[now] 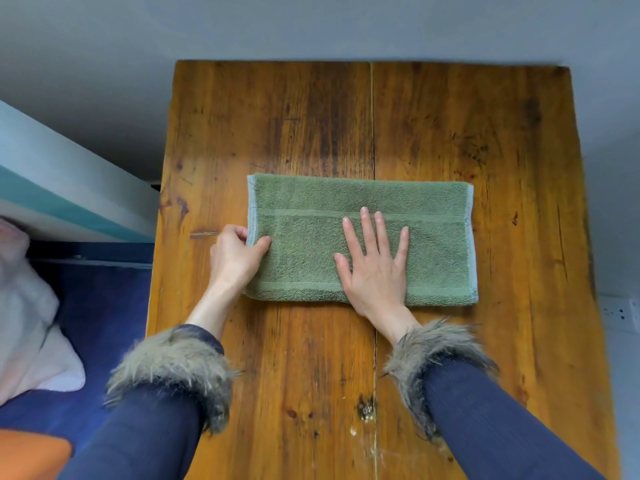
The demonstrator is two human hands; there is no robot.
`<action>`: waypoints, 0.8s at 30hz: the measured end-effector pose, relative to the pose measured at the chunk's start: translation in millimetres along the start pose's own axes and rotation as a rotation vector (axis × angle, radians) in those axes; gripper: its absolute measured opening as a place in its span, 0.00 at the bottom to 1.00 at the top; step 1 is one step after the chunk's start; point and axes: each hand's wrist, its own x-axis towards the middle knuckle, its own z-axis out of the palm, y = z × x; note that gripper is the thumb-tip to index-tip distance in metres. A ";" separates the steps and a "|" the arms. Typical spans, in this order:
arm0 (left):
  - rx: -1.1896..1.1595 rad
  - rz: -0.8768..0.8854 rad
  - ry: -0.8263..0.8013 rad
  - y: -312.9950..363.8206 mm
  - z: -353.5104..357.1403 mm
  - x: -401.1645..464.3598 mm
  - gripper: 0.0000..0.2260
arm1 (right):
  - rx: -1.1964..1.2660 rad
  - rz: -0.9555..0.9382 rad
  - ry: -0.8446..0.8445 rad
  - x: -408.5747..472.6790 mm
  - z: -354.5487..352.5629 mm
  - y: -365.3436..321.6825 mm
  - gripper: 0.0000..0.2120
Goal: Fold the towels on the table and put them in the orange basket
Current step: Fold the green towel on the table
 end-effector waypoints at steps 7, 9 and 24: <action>-0.568 -0.178 -0.419 12.7 -35.0 -6.4 0.12 | -0.014 0.007 -0.025 0.0 -2.0 -1.2 0.28; -0.642 -0.206 -0.471 18.5 -42.3 -10.2 0.12 | -0.003 0.013 -0.063 0.4 -7.1 -2.8 0.28; -0.384 0.325 -0.293 146.6 59.2 -113.3 0.14 | 0.658 0.313 0.399 -61.6 -72.9 99.2 0.10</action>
